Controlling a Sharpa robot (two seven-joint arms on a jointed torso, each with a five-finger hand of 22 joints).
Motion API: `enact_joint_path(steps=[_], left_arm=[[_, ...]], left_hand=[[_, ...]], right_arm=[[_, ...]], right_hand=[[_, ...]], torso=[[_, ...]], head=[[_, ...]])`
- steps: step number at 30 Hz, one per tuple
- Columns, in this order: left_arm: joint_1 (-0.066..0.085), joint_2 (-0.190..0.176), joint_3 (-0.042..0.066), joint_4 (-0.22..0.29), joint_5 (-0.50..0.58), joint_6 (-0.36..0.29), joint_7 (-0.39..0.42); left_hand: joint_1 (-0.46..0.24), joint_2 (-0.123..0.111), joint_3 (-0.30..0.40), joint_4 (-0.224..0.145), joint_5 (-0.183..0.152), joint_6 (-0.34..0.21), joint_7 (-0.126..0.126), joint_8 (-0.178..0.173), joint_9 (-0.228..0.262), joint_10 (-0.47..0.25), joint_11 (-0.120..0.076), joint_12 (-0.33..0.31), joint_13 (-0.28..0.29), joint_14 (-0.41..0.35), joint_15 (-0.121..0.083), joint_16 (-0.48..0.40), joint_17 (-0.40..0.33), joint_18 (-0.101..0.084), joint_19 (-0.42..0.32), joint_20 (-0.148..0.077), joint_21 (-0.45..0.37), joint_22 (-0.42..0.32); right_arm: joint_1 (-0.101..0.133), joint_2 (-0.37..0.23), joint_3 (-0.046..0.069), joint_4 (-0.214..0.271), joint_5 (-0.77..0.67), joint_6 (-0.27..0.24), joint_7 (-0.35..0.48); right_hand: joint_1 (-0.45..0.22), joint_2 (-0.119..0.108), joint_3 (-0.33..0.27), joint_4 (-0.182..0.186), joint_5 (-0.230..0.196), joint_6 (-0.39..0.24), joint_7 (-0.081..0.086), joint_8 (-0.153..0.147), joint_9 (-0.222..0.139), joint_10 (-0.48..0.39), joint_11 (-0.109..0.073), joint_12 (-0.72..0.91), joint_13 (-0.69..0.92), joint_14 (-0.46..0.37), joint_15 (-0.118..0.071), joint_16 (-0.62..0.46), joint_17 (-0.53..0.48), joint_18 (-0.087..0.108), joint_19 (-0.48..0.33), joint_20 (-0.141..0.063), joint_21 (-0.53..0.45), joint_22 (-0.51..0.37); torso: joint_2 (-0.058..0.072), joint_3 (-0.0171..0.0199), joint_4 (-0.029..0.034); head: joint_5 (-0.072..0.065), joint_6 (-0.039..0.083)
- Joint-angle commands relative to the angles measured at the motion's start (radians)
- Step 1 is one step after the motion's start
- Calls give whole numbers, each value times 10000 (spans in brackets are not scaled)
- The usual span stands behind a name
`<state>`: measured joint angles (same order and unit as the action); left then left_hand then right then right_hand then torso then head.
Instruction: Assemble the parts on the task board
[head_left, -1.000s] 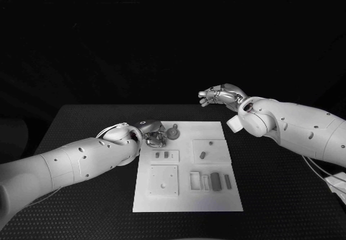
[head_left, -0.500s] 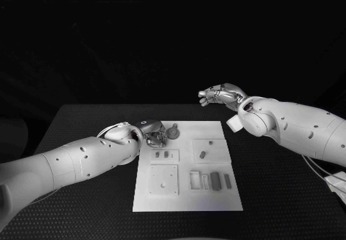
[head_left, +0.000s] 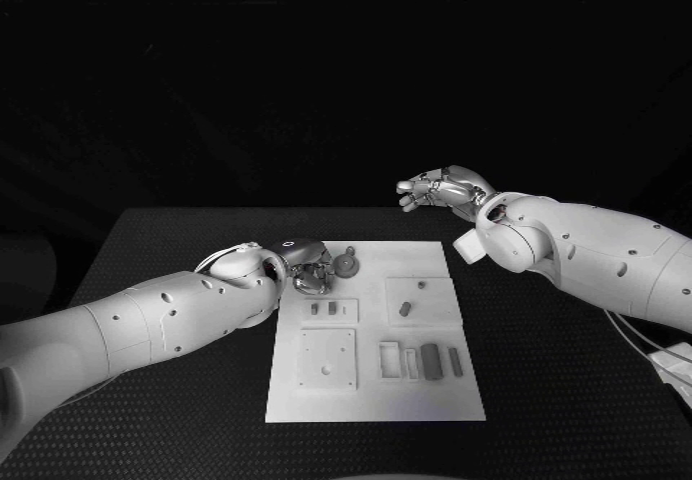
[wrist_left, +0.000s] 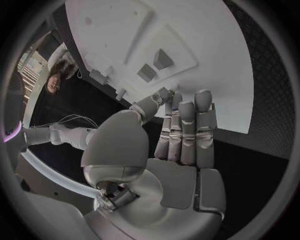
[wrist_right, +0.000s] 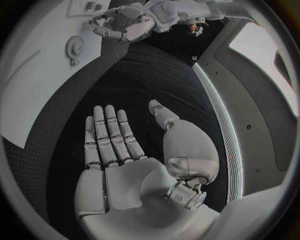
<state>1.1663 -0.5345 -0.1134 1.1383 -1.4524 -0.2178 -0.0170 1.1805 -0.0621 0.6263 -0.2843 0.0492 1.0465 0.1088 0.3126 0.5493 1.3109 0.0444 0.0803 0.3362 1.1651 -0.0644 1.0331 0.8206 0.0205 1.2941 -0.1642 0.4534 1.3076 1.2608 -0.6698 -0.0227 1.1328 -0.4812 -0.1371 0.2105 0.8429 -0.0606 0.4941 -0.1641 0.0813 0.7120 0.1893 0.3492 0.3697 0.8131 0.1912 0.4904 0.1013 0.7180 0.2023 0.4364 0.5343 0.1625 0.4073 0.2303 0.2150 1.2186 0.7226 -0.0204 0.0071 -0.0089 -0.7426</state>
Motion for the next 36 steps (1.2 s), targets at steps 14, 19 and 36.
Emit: enact_joint_path(steps=[14, 19, 36], left_arm=[[-20, -40, -17, -34, -210, 187, -164], [-20, -43, -17, -29, -210, 189, -160], [-20, -33, -19, 4, -211, 403, -150]], left_hand=[[43, 148, 40, 25, 46, 73, -12, 35, 7, 125, -8, 23, 12, 92, -29, 90, 70, 822, 98, -9, 98, 264], [48, 149, 44, 22, 46, 88, -18, 39, 9, 142, -16, 21, 24, 90, -31, 118, 98, 825, 103, -14, 126, 264], [49, 153, 54, 22, 49, 103, -24, 36, 8, 162, -22, 7, 45, 84, -37, 163, 147, 830, 105, -21, 180, 262]], right_arm=[[-3, -9, 3, 3, -56, 116, 132], [-3, -9, 3, 6, -56, 118, 134], [-6, -15, 3, 3, -56, 123, 137]], right_hand=[[88, 0, -37, 11, -18, -87, 392, 47, -13, -26, 17, -22, -13, -49, 20, -66, 12, -157, 61, -8, -64, 14], [86, 0, -39, 12, -18, -86, 390, 48, -14, -26, 17, -22, -14, -49, 21, -67, 14, -157, 61, -8, -66, 15], [84, 1, -43, 13, -18, -85, 384, 55, -21, -26, 17, -20, -20, -49, 22, -74, 22, -157, 64, -7, -79, 24]], torso=[[0, -2, 0], [0, 0, 0], [-1, -1, 1]], head=[[-1, -10], [-3, -13], [-21, -31]])
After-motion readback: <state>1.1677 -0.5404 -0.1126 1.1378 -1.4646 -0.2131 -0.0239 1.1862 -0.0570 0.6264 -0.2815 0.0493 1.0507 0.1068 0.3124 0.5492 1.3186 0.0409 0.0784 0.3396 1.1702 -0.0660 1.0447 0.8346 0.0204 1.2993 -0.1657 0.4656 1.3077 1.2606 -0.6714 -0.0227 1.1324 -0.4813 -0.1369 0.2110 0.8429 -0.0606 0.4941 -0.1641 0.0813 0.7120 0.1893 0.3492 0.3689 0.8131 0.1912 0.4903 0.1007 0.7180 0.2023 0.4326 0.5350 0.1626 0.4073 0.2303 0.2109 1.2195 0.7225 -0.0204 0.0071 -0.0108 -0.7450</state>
